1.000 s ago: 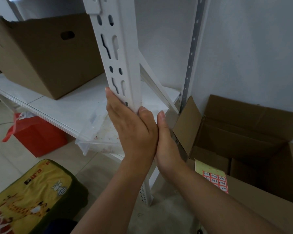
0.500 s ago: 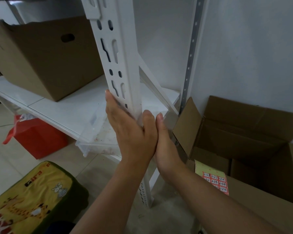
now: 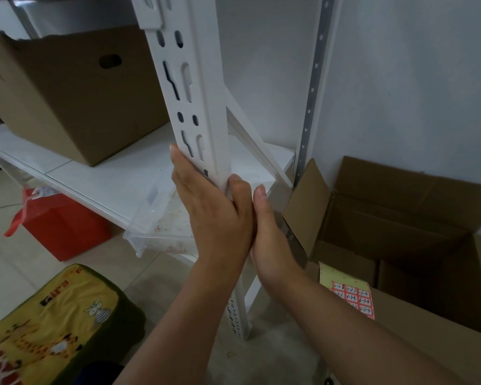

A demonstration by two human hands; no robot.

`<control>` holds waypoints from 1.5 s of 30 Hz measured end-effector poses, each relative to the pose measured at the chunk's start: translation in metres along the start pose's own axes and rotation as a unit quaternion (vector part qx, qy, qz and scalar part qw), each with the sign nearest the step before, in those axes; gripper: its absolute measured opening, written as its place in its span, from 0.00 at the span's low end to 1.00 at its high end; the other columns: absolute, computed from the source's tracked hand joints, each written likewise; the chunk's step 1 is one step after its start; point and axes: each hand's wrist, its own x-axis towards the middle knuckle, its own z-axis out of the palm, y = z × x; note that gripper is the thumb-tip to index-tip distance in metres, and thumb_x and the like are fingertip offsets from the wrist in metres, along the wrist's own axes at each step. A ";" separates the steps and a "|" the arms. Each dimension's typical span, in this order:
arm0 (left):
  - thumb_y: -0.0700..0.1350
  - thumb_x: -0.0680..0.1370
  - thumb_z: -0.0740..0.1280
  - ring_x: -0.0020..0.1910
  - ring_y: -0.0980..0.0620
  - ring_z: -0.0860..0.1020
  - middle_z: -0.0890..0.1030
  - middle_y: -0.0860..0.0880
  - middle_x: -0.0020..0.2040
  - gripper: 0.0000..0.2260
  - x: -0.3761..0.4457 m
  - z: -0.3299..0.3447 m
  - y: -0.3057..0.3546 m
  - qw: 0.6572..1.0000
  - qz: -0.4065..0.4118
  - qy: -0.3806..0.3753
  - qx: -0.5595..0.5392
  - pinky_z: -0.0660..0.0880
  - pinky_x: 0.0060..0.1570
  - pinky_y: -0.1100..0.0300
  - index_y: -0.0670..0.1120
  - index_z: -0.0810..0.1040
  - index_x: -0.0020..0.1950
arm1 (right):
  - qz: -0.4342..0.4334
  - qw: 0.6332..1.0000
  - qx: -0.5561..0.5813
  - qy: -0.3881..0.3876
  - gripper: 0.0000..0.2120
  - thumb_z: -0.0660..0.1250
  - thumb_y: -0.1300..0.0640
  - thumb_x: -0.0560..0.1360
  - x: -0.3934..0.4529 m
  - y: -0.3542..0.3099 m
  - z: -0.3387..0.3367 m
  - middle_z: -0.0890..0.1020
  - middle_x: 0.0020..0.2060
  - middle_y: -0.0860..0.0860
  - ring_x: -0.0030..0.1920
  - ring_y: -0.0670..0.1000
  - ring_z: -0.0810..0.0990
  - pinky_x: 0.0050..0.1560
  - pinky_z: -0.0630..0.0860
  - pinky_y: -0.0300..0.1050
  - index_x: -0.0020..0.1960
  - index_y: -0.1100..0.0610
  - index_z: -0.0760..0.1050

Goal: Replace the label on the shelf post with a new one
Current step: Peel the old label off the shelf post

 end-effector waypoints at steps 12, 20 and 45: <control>0.47 0.76 0.58 0.71 0.47 0.62 0.58 0.39 0.74 0.36 -0.003 -0.001 -0.005 0.999 0.008 -0.026 0.017 0.59 0.66 0.66 0.38 0.42 0.77 | -0.001 1.000 -0.018 -0.001 0.24 0.46 0.34 0.68 0.001 0.001 -0.002 0.83 0.35 0.33 0.42 0.28 0.79 0.40 0.72 0.22 0.41 0.42 0.78; 0.51 0.74 0.59 0.68 0.64 0.57 0.57 0.44 0.75 0.39 -0.004 -0.009 -0.004 0.998 0.029 -0.052 -0.002 0.53 0.64 0.79 0.42 0.42 0.78 | 0.003 1.000 -0.031 -0.007 0.27 0.45 0.33 0.70 0.001 0.001 -0.001 0.83 0.35 0.34 0.43 0.29 0.79 0.40 0.72 0.22 0.39 0.43 0.81; 0.31 0.76 0.60 0.61 0.84 0.50 0.54 0.53 0.65 0.31 -0.005 -0.012 -0.005 0.997 0.047 -0.060 -0.020 0.54 0.58 0.84 0.29 0.47 0.75 | -0.038 0.999 -0.030 0.002 0.28 0.45 0.35 0.71 0.004 0.006 -0.001 0.86 0.43 0.41 0.49 0.36 0.81 0.46 0.74 0.28 0.43 0.43 0.82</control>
